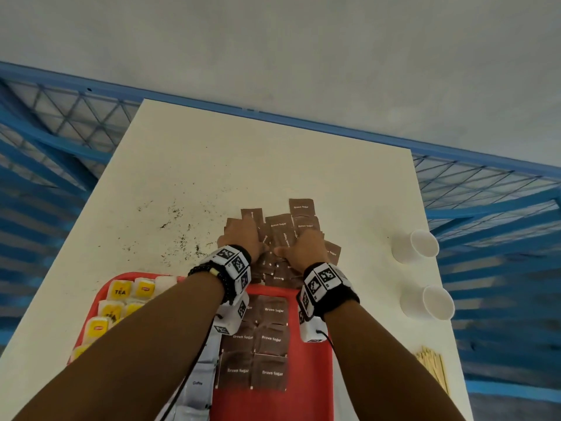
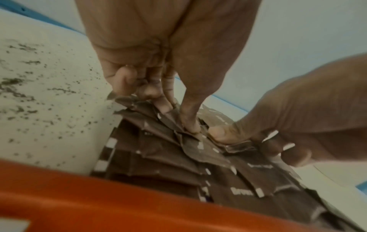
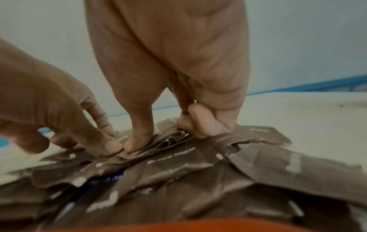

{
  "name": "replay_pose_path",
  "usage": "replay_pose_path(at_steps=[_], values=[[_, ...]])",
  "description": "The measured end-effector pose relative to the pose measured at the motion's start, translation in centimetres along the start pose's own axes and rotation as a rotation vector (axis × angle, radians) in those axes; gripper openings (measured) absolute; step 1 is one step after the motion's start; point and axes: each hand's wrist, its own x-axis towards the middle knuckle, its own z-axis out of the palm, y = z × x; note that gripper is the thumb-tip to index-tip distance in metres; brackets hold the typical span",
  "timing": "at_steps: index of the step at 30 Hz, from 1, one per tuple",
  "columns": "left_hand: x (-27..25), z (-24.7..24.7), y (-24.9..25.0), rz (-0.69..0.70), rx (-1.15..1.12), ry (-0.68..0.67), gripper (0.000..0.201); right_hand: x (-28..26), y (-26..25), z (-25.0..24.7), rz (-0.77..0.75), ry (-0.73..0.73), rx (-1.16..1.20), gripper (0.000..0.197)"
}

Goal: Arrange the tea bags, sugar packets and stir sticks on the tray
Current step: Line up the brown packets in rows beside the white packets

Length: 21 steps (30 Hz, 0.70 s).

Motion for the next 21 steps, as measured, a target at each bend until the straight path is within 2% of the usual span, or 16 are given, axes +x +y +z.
replay_pose_path(at_steps=[1, 4, 5, 10, 12, 15, 16, 18, 21], values=[[0.1, -0.2, -0.1, 0.0, -0.018, -0.017, 0.043, 0.1, -0.1, 0.1, -0.007, -0.025, 0.019, 0.096], [0.1, -0.8, -0.4, -0.007, -0.053, -0.027, 0.032, -1.4, -1.6, -1.9, -0.04, -0.132, 0.04, 0.032], [0.1, -0.8, -0.5, -0.005, -0.054, -0.021, 0.032, -1.4, -1.5, -2.4, -0.069, -0.13, 0.065, 0.026], [0.2, -0.4, -0.7, 0.027, -0.066, -0.016, 0.028, -0.9, 0.3, -4.1, -0.086, -0.044, 0.249, 0.02], [0.3, -0.4, -0.7, 0.03, -0.087, -0.006, 0.028, -0.8, 1.2, -4.6, -0.072, -0.043, 0.315, 0.026], [0.1, -0.4, -0.8, 0.043, -0.117, -0.02, 0.024, -1.4, 1.5, -4.5, -0.068, -0.168, 0.449, 0.02], [0.2, -0.3, -0.8, 0.041, -0.14, -0.035, 0.021, -1.6, 1.3, -4.3, -0.075, -0.199, 0.469, 0.023], [0.1, -0.4, -0.9, 0.038, -0.17, -0.044, 0.012, -1.9, 0.5, -3.8, -0.124, -0.21, 0.461, 0.024], [-0.1, -0.5, -1.0, 0.115, -0.204, -0.016, 0.03, -2.1, -0.6, -3.0, -0.159, -0.224, 0.487, 0.014]])
